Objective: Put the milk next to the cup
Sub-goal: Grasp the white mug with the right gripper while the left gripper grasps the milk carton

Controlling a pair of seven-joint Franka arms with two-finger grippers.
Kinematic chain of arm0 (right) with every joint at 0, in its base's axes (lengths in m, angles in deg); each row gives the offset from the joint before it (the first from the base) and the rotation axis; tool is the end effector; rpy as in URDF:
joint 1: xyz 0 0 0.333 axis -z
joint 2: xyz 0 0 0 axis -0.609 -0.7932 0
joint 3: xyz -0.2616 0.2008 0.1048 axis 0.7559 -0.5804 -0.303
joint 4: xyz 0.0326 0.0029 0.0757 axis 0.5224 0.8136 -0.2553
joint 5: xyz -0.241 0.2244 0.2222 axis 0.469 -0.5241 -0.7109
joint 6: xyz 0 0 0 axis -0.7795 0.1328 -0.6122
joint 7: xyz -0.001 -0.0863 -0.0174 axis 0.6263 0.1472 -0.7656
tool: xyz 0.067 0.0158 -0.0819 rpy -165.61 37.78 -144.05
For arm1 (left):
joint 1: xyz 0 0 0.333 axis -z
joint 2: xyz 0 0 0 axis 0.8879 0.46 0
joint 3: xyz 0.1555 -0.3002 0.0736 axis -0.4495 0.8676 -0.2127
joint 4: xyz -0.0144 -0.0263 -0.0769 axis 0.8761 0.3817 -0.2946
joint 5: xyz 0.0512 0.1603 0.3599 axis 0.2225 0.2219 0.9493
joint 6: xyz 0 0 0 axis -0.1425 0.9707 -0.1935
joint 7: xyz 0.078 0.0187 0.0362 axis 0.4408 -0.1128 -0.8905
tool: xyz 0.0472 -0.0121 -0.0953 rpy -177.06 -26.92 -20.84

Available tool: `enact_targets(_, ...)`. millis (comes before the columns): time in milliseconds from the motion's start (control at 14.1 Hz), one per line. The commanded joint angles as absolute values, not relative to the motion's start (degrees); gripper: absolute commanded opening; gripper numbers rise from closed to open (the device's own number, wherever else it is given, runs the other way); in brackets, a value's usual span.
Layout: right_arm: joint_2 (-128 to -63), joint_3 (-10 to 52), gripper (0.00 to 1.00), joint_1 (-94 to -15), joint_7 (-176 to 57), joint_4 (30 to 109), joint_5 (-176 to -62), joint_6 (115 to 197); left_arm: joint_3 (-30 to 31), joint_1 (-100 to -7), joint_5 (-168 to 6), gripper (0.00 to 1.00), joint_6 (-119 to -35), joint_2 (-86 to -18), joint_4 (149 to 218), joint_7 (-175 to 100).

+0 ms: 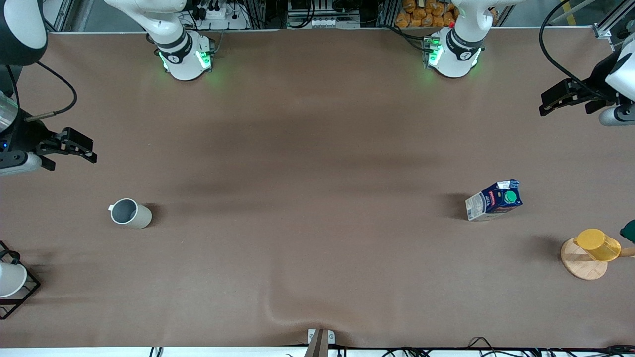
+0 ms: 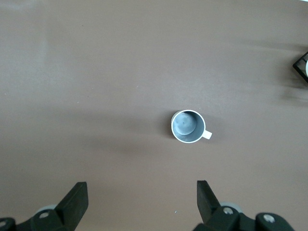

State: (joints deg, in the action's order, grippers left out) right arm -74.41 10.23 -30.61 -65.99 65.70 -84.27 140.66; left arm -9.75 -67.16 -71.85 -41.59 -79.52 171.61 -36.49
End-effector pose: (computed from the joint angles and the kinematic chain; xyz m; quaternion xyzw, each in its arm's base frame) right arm 0.5844 -0.0134 0.6102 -0.9957 -0.0845 -0.0321 0.0194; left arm 0.5312 -0.0305 0.6757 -0.9988 -0.0206 0.0436 0.0101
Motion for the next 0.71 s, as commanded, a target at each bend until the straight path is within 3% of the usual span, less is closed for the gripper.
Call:
enact_targets(0, -74.1, 9.6, 1.00, -29.9, -65.6, 62.9, -84.3, 136.1, -9.6, -67.1, -70.4, 1.00, -40.6, -80.0, 171.3, -35.1)
enact_targets(284, -75.0, 9.9, 1.00, -30.3, -65.6, 62.3, -84.3, 136.0, -9.6, -67.9, -70.4, 1.00, -40.6, -78.4, 171.6, -34.6)
enact_targets(426, -75.0, 10.2, 1.00, -30.7, -65.6, 62.3, -84.2, 136.0, -9.7, -67.7, -70.3, 1.00, -41.4, -74.3, 171.4, -35.5)
enact_targets(639, -75.2, 10.3, 1.00, -31.1, -65.6, 62.4, -84.2, 136.1, -9.7, -67.4, -70.3, 1.00, -50.9, -69.5, 171.6, -35.9)
